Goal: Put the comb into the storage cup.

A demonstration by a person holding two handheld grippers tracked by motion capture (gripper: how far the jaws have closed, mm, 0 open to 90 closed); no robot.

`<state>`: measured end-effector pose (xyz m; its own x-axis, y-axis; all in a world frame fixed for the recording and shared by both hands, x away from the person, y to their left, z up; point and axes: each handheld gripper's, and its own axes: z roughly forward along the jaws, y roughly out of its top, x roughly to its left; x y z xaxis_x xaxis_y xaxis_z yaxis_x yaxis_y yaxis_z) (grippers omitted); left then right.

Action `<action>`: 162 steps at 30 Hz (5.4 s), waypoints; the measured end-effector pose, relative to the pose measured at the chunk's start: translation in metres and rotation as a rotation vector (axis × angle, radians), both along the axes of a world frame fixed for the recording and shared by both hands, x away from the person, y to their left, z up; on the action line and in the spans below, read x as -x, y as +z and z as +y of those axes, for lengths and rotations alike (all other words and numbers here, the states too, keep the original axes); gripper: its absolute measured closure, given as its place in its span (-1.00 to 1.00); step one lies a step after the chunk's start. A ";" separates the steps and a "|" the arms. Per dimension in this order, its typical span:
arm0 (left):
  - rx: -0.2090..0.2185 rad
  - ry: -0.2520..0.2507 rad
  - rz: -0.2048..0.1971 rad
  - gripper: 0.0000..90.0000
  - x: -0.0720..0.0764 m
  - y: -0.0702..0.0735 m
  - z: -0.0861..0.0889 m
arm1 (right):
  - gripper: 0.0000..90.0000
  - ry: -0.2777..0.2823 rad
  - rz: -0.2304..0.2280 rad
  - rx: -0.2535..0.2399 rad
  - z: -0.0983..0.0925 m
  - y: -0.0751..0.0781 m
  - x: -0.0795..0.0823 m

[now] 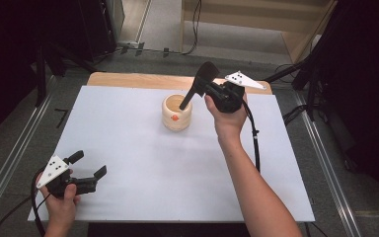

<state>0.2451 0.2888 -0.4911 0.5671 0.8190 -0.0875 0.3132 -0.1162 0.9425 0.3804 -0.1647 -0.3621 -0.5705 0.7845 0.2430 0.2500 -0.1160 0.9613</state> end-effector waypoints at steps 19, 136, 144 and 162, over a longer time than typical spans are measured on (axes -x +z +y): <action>0.003 -0.004 -0.003 -0.99 0.000 0.000 0.000 | 0.88 -0.004 -0.024 0.038 0.015 -0.022 -0.018; -0.018 -0.007 0.000 -0.99 -0.001 0.000 -0.002 | -1.00 0.027 0.109 0.189 -0.010 -0.086 0.013; -0.018 -0.006 0.001 -0.99 -0.001 0.000 -0.002 | -1.00 0.026 0.085 0.196 -0.018 -0.084 0.029; -0.023 -0.007 -0.003 -0.98 -0.001 0.000 -0.003 | -1.00 0.029 0.072 0.219 -0.042 -0.091 0.058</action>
